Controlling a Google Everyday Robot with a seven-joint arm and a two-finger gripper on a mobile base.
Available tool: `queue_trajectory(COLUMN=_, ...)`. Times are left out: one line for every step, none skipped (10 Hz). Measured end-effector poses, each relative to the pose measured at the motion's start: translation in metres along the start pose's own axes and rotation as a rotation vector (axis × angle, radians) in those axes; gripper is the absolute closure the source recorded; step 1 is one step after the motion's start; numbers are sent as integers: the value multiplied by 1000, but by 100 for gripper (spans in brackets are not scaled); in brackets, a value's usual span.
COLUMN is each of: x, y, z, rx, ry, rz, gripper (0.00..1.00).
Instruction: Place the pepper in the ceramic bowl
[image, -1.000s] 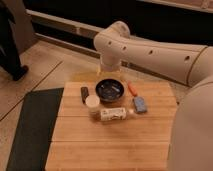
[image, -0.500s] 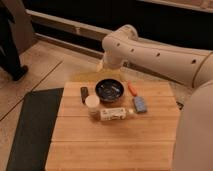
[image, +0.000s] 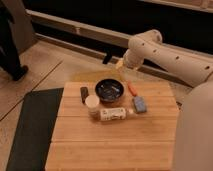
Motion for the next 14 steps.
queue_trajectory(x=-1, y=-15, z=6, rx=22, ry=23, rz=2, gripper=35)
queue_trajectory(x=-2, y=-34, z=17, rx=52, ry=60, rz=1, gripper=35)
queue_trajectory(x=-2, y=-46, z=27, rx=77, ry=99, rz=-3, gripper=35)
queue_trajectory(x=-2, y=-52, z=35, rx=91, ry=125, rz=-6, gripper=35)
queue_trajectory(x=-3, y=-57, z=36, rx=101, ry=133, rz=-7, gripper=35)
queue_trajectory(x=-2, y=-58, z=36, rx=102, ry=134, rz=-6, gripper=35)
queue_trajectory(x=-2, y=-58, z=36, rx=102, ry=134, rz=-5, gripper=35)
queue_trajectory(x=-3, y=-58, z=36, rx=104, ry=131, rz=-10, gripper=35)
queue_trajectory(x=-2, y=-60, z=39, rx=110, ry=130, rz=-27, gripper=35)
queue_trajectory(x=0, y=-65, z=44, rx=119, ry=134, rz=-56, gripper=35)
queue_trajectory(x=3, y=-73, z=52, rx=133, ry=142, rz=-84, gripper=35)
queue_trajectory(x=7, y=-83, z=61, rx=148, ry=155, rz=-108, gripper=35)
queue_trajectory(x=10, y=-91, z=68, rx=155, ry=166, rz=-117, gripper=35)
queue_trajectory(x=13, y=-102, z=78, rx=162, ry=180, rz=-124, gripper=35)
